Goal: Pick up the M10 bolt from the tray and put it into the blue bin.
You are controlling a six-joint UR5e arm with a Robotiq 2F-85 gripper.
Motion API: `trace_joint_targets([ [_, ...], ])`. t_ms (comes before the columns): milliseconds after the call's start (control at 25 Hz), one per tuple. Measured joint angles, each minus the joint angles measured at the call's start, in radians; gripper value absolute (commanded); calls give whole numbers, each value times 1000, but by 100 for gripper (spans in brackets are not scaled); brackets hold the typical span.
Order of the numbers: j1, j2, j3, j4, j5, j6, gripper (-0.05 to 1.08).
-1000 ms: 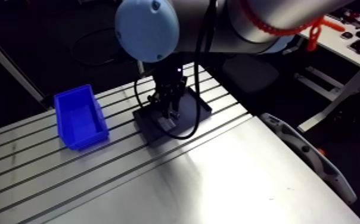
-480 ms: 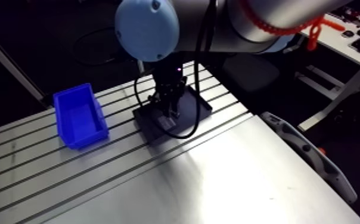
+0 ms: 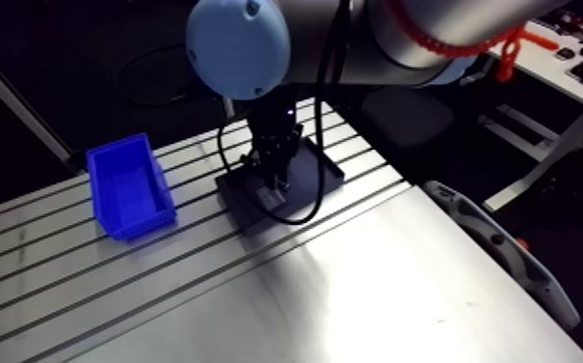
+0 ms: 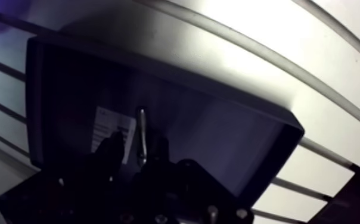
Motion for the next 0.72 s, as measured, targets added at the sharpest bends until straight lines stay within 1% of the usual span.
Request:
trace_joint_targets([
  [600, 5, 11, -6, -11, -3, -1, 72],
  [720, 6, 11, -8, -11, -4, -3, 72],
])
